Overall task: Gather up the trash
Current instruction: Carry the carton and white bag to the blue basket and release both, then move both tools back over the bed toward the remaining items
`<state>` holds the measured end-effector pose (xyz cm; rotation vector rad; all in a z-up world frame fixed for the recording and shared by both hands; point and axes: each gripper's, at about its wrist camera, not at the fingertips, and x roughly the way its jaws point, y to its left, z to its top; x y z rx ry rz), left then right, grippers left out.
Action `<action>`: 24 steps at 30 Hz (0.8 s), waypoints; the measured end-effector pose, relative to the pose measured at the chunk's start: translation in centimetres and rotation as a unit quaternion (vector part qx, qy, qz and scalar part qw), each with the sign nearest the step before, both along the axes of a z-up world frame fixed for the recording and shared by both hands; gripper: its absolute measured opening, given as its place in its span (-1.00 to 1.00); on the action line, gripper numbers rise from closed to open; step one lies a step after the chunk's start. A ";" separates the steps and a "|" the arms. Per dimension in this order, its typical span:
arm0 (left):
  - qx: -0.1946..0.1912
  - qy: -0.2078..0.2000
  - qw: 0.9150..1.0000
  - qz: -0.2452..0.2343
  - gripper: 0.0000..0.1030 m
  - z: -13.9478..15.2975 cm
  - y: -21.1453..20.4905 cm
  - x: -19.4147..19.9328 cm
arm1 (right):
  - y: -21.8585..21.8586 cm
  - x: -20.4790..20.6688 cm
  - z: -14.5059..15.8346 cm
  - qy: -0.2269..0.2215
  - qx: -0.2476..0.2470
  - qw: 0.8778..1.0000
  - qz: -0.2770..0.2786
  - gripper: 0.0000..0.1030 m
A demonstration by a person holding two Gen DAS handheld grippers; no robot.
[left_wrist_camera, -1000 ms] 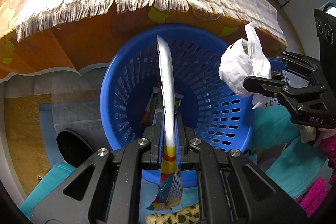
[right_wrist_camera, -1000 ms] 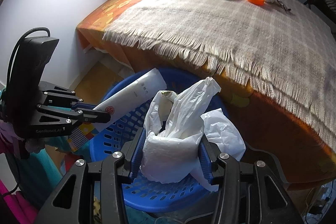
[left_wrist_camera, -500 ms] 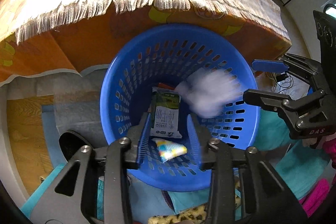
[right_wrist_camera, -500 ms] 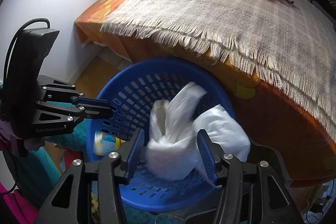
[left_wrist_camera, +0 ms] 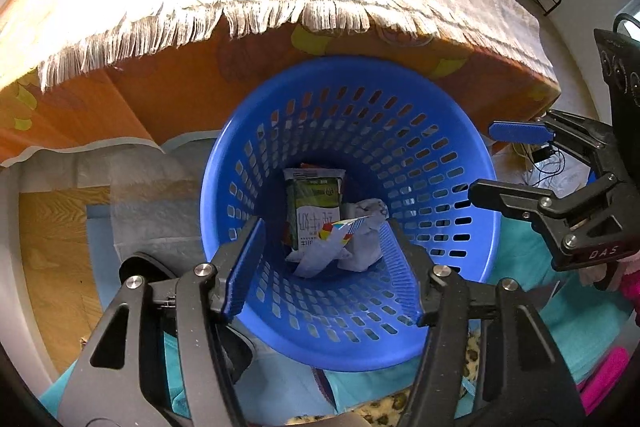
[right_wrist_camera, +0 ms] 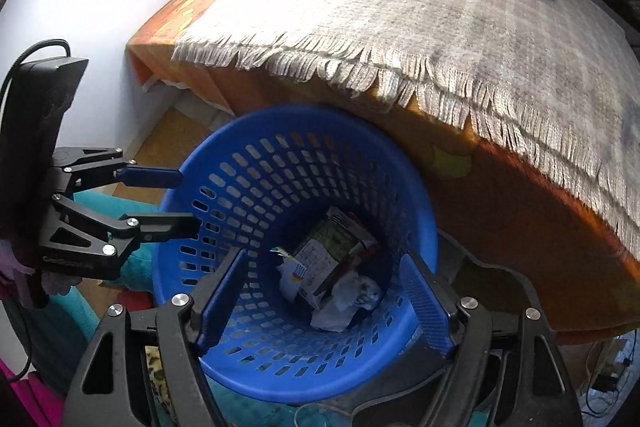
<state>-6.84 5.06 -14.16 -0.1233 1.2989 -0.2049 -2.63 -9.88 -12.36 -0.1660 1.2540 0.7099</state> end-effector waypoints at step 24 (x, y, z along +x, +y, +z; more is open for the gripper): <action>-0.014 -0.054 0.998 0.001 0.19 5.5 0.0 4.9 | -2.6 3.6 2.6 -0.003 0.027 0.996 -0.086 0.78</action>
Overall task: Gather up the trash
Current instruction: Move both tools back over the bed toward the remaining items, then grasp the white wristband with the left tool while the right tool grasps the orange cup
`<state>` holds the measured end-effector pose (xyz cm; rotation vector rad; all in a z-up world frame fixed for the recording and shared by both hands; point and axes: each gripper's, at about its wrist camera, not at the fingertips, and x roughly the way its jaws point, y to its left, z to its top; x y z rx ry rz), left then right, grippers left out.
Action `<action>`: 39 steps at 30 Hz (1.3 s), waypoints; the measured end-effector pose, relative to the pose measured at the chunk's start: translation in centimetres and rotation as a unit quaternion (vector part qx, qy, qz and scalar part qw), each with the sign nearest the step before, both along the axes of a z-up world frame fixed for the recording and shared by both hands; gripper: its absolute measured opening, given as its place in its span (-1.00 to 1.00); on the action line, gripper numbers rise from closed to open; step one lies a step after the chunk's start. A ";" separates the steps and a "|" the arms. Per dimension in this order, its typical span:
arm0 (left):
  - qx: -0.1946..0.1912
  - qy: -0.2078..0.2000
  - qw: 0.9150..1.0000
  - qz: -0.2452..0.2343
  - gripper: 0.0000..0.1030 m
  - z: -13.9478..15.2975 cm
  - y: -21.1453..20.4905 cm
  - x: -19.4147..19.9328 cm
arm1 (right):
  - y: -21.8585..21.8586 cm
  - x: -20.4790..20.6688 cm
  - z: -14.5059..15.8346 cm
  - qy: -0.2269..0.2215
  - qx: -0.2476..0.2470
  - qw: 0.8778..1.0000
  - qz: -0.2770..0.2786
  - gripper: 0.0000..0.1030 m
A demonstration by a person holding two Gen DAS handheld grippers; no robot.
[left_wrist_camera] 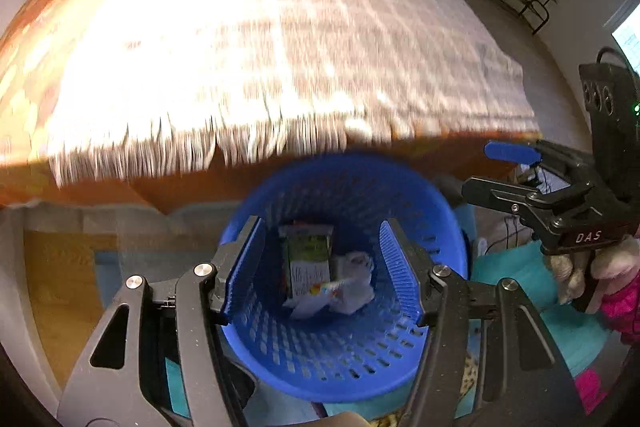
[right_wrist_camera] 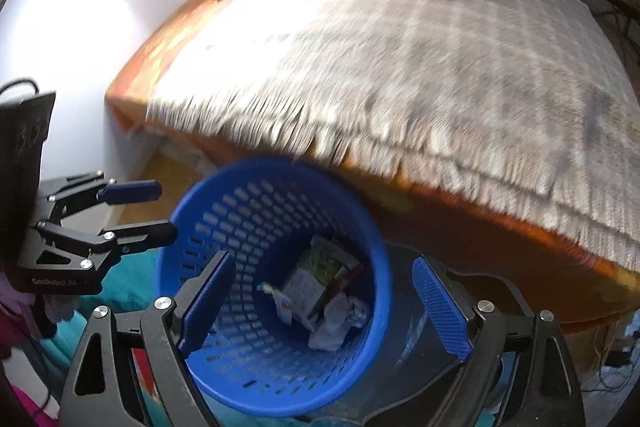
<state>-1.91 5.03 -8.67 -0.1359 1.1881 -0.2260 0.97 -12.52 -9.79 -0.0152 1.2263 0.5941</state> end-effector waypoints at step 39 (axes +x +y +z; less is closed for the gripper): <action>-0.013 -0.046 0.997 0.063 0.05 1.6 4.0 26.3 | 1.6 22.7 3.3 -0.121 -0.012 0.992 -0.032 0.55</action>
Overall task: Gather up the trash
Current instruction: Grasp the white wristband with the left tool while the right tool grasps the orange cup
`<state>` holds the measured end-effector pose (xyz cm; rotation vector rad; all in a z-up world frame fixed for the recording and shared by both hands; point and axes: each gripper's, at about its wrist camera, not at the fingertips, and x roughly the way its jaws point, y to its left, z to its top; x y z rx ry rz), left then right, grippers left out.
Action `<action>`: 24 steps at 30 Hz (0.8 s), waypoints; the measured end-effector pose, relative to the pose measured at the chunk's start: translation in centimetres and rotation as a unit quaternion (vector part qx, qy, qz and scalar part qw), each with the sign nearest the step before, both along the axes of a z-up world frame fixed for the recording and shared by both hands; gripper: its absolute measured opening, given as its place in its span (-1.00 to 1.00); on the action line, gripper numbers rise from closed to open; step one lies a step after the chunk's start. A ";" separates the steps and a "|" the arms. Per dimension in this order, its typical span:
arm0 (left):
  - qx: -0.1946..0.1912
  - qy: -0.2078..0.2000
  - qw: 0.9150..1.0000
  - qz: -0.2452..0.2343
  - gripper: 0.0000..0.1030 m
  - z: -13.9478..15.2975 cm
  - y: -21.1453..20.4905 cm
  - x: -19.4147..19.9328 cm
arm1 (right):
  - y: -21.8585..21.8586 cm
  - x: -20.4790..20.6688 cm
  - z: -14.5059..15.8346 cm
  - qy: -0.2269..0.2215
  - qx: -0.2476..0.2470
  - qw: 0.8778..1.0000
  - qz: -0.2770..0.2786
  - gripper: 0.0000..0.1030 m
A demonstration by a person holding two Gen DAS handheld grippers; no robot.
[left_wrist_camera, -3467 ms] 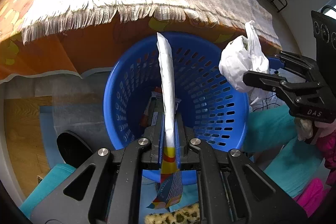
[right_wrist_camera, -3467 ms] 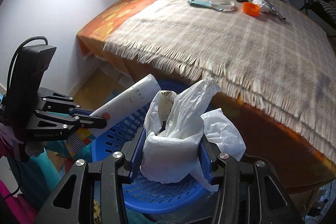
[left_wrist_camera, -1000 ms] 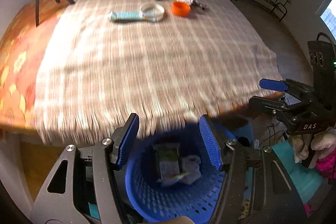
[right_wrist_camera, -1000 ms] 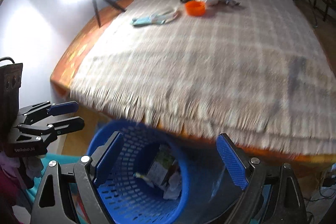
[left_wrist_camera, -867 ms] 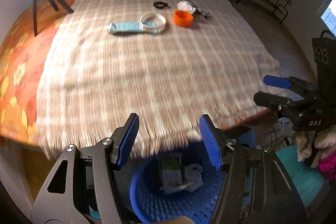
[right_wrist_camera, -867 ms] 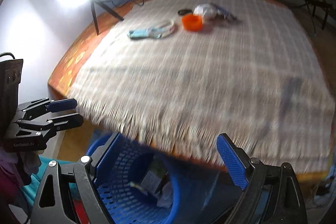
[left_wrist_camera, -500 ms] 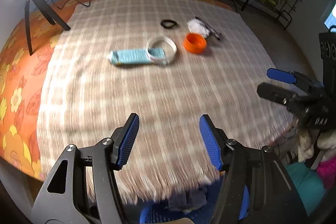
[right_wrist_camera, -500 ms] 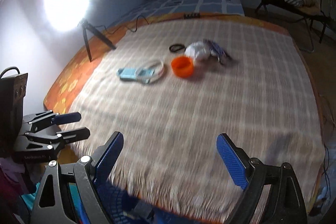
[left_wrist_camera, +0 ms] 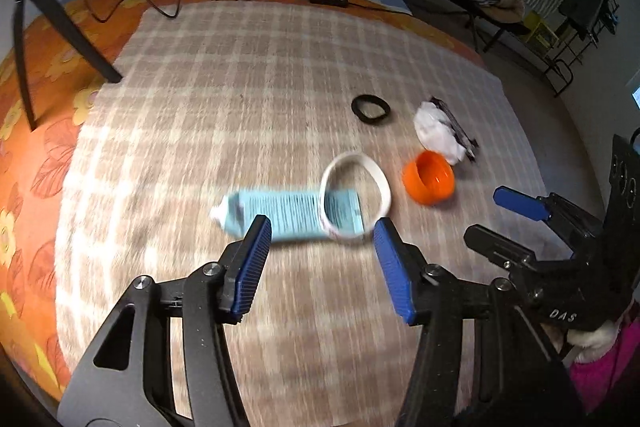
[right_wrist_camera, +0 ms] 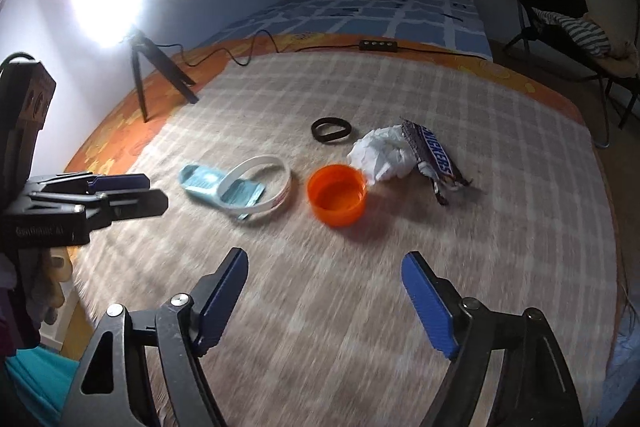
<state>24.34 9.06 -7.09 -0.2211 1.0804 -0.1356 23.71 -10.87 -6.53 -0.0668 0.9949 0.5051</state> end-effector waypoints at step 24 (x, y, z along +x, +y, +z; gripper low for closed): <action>0.031 0.014 0.999 -0.042 -0.92 -4.3 -3.1 6.0 | 3.2 5.6 -4.2 0.026 -0.037 0.999 0.022 -0.06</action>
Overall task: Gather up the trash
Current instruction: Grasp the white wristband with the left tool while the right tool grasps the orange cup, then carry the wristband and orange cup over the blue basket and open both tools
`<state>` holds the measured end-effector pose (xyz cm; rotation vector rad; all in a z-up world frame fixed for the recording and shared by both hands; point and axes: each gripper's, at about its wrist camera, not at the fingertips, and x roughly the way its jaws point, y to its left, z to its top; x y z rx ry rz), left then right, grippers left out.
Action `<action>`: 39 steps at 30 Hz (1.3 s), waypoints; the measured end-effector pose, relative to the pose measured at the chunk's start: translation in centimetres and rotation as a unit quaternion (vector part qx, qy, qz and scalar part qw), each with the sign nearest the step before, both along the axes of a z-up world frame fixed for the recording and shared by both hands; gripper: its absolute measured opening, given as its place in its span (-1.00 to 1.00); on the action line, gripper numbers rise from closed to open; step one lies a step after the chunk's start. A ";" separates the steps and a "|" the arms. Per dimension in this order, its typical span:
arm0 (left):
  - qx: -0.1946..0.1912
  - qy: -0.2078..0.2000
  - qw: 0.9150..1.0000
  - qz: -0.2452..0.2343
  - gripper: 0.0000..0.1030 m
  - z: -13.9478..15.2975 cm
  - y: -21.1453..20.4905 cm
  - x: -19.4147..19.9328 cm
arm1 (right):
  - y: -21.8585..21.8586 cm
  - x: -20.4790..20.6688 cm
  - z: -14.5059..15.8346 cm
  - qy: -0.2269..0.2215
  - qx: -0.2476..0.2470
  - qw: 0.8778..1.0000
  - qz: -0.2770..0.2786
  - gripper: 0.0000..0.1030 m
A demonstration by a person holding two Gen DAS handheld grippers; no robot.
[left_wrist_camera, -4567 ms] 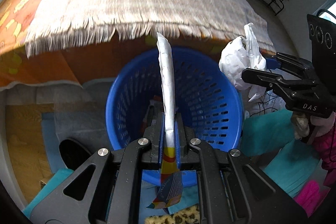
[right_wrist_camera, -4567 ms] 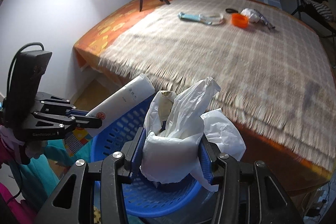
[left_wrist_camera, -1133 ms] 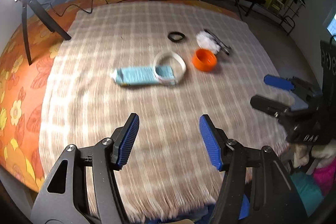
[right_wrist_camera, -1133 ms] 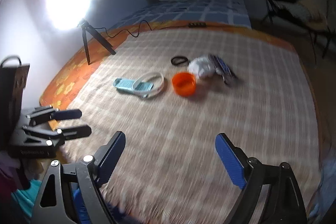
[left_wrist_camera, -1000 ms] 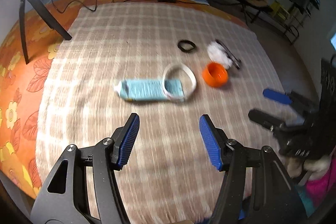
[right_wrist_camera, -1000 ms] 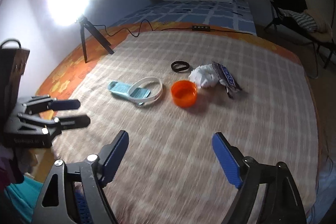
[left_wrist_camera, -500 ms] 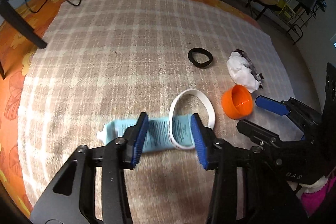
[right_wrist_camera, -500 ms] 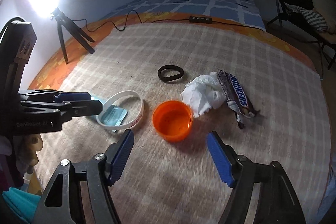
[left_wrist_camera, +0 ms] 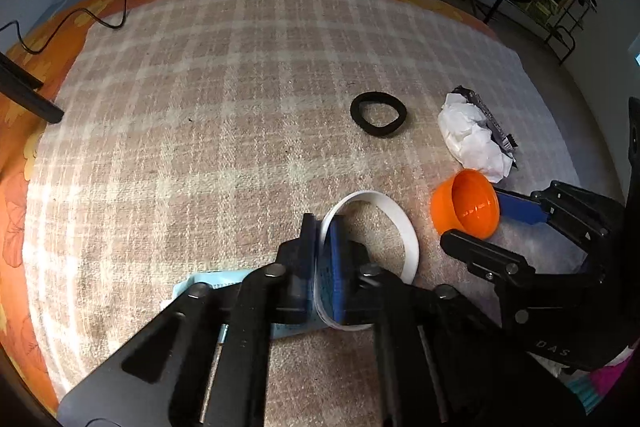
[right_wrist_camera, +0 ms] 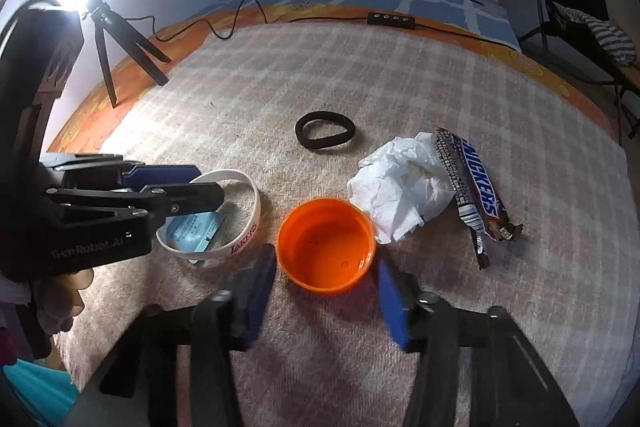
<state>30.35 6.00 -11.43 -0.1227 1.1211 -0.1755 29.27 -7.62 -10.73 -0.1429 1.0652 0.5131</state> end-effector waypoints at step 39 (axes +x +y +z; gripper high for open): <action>-0.003 -0.093 0.995 -0.017 -0.94 11.3 0.0 -21.1 | -2.5 -16.6 8.9 -0.060 0.012 0.997 0.047 -0.07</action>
